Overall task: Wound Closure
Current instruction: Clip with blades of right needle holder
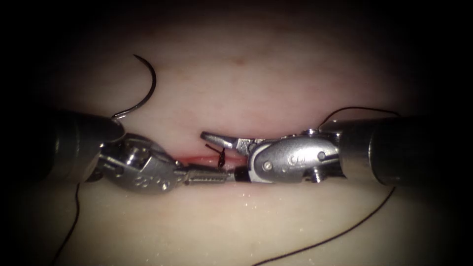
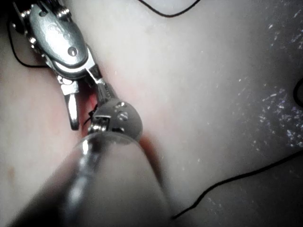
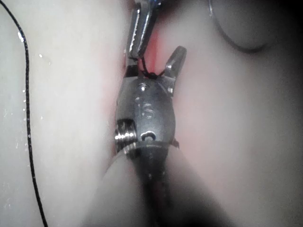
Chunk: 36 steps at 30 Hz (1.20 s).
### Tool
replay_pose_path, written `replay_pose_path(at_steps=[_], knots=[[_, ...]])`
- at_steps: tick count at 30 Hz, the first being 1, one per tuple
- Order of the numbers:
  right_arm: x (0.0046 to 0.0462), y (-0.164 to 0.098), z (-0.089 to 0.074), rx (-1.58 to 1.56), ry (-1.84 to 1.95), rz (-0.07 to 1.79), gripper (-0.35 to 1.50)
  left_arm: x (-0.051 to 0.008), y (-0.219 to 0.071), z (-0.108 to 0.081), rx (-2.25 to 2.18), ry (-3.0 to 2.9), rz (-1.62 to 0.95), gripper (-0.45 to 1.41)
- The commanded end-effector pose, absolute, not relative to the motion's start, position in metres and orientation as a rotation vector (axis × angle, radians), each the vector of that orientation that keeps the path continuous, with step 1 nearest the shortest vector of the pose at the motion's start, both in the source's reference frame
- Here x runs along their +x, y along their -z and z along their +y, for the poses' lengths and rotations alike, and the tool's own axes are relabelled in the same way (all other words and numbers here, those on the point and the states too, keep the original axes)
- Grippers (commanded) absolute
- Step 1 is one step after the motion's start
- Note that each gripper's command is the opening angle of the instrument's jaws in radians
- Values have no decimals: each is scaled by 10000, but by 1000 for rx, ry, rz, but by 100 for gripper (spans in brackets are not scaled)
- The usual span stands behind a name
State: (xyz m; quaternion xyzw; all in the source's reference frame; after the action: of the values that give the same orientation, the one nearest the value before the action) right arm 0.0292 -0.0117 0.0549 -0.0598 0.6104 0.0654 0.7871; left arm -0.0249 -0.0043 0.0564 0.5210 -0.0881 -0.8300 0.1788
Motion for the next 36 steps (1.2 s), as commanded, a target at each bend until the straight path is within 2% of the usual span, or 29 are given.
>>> replay_pose_path(at_steps=[1, 23, 24, 27, 30, 35, 36], knots=[[303, -553, -119, -130, -142, 1318, 94, -254, -569, -46, 1476, 2343, -248, -45], [336, -562, -127, -143, -124, 1356, 89, -263, -565, -45, 1449, 2377, -254, -45], [337, -562, -128, -140, -121, 1359, 83, -264, -565, -45, 1452, 2375, -253, -45], [336, -562, -132, -126, -98, 1383, -35, -264, -565, -45, 1452, 2375, -253, -45], [330, -563, -132, -171, -88, 1314, -35, -262, -565, -45, 1453, 2373, -252, -45], [327, -565, -135, -170, -32, 1317, -35, -261, -564, -44, 1456, 2371, -249, -45], [328, -565, -137, -163, -25, 1314, -20, -260, -564, -43, 1457, 2371, -247, -45]])
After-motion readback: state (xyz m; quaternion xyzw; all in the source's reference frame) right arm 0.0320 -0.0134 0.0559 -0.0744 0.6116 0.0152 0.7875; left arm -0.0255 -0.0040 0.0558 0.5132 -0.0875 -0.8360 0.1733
